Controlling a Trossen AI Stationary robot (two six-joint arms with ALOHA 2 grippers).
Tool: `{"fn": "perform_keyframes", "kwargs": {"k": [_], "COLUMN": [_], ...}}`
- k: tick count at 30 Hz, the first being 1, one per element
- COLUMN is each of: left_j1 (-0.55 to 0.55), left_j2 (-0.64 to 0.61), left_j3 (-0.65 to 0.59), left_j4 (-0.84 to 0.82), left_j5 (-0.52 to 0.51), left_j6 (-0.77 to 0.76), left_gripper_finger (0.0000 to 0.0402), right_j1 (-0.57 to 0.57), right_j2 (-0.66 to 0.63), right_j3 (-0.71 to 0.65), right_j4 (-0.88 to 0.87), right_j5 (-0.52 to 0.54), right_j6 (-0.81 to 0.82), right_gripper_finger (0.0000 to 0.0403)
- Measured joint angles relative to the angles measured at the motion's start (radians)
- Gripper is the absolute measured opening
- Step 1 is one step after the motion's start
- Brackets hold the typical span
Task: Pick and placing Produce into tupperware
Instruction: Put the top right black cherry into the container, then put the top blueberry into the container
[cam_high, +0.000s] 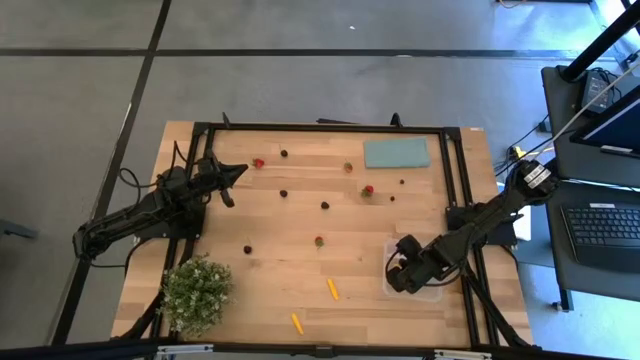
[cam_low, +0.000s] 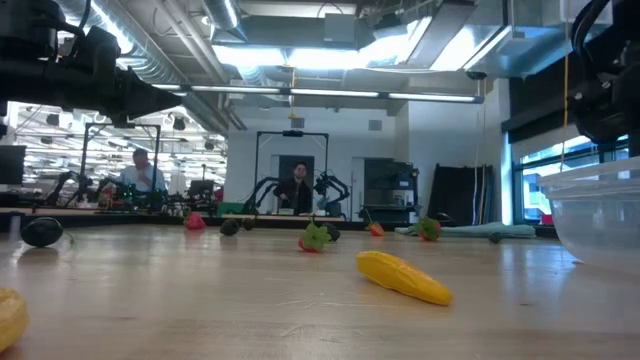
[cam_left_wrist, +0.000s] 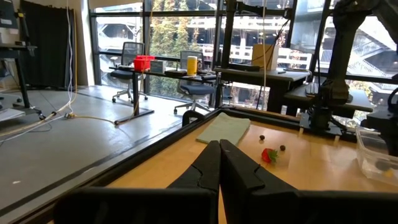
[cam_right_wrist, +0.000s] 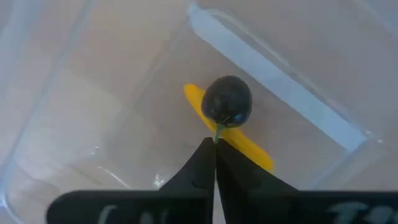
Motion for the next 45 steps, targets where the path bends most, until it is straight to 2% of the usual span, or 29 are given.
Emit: {"fn": "perform_keyframes", "kwargs": {"k": [6, 10, 15, 18, 21, 27, 32, 34, 39, 42, 45], "left_j1": [0.000, 0.000, 0.000, 0.000, 0.000, 0.000, 0.000, 0.000, 0.000, 0.000, 0.000], "left_j2": [0.000, 0.000, 0.000, 0.000, 0.000, 0.000, 0.000, 0.000, 0.000, 0.000, 0.000], "left_j3": [0.000, 0.000, 0.000, 0.000, 0.000, 0.000, 0.000, 0.000, 0.000, 0.000, 0.000], "left_j4": [0.000, 0.000, 0.000, 0.001, 0.001, 0.001, 0.001, 0.001, 0.001, 0.001, 0.001], "left_j5": [0.000, 0.000, 0.000, 0.000, 0.000, 0.000, 0.000, 0.000, 0.000, 0.000, 0.000], "left_j6": [0.000, 0.001, 0.002, 0.003, 0.003, 0.003, 0.003, 0.003, 0.003, 0.003, 0.003], "left_gripper_finger": [0.0000, 0.0000, 0.0000, 0.0000, 0.0000, 0.0000, 0.0000, 0.0000, 0.0000, 0.0000, 0.0000], "right_j1": [-0.003, -0.004, -0.011, -0.029, -0.047, -0.092, -0.171, -0.213, -0.342, -0.414, -0.470], "right_j2": [0.000, -0.004, -0.052, -0.108, -0.175, -0.294, -0.365, -0.382, -0.390, -0.393, -0.408], "right_j3": [0.000, 0.001, 0.028, 0.077, 0.149, 0.292, 0.307, 0.285, 0.196, 0.109, 0.021], "right_j4": [0.051, 0.067, 0.008, -0.099, -0.263, -0.618, -0.688, -0.688, -0.683, -0.659, -0.553], "right_j5": [0.000, -0.001, -0.003, 0.014, 0.097, 0.365, 0.638, 0.709, 0.796, 0.794, 0.782], "right_j6": [0.001, 0.001, 0.001, -0.003, -0.023, -0.055, -0.018, -0.023, -0.038, -0.004, -0.006], "right_gripper_finger": [0.0057, 0.0107, 0.0181, 0.0216, 0.0238, 0.0251, 0.0250, 0.0250, 0.0250, 0.0250, 0.0250]}}
